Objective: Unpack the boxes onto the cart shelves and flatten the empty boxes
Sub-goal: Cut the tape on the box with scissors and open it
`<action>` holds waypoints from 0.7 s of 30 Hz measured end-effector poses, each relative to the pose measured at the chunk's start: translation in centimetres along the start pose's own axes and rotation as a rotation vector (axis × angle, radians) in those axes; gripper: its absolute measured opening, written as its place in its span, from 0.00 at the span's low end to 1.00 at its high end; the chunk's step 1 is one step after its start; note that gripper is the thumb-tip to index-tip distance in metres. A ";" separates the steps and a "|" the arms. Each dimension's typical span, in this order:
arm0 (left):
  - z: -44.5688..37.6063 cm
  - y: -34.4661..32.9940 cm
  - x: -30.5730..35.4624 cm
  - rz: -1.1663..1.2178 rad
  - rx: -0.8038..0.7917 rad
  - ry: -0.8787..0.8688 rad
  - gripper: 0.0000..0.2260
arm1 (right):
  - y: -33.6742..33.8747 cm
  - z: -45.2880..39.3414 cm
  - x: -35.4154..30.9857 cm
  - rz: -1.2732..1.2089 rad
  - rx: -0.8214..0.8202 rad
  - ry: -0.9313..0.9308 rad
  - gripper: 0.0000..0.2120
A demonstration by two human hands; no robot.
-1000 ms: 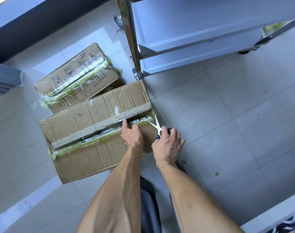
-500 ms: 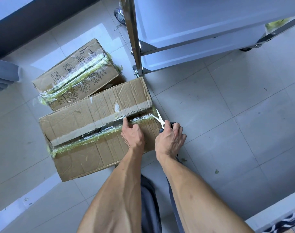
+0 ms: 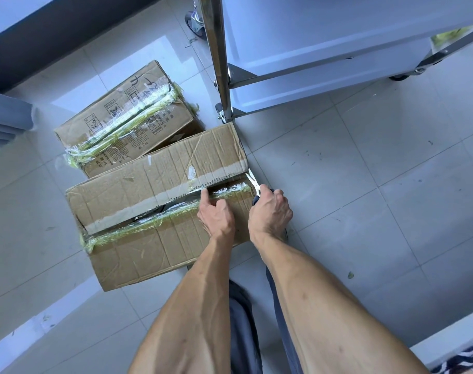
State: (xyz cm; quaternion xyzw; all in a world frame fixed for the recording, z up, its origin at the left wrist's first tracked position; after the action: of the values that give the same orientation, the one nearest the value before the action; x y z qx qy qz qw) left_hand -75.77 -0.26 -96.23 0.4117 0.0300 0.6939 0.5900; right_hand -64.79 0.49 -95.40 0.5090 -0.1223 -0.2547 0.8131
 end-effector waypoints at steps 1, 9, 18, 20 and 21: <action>0.0 0.0 0.0 -0.018 0.007 -0.011 0.36 | 0.0 0.1 0.0 -0.006 0.000 0.001 0.10; -0.4 0.9 0.3 -0.407 0.092 -0.115 0.17 | -0.3 0.9 0.4 0.023 0.017 0.084 0.16; -1.1 3.8 0.2 -0.592 0.037 -0.196 0.24 | -1.3 2.7 0.1 0.054 -0.122 0.245 0.12; -2.0 5.7 0.0 -0.580 0.085 -0.135 0.22 | -1.8 3.3 -0.4 0.023 -0.259 0.316 0.11; -2.6 7.0 0.0 -0.540 0.125 -0.079 0.20 | -2.0 3.7 -0.7 0.008 -0.336 0.345 0.11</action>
State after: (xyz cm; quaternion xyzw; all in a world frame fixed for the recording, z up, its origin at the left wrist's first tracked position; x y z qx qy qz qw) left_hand -82.87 -1.18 -94.27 0.4512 0.1582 0.4918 0.7277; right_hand -67.64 -2.70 -95.46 0.4021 0.0606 -0.1774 0.8962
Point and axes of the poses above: each hand's wrist, its own z-axis away from the middle knuckle, its own y-axis out of the back of the hand, x = y × z, the point moved 3 cm from there along -z, towards the middle knuckle, and after that the axes turned 1 degree about z, right-handed, at the moved point
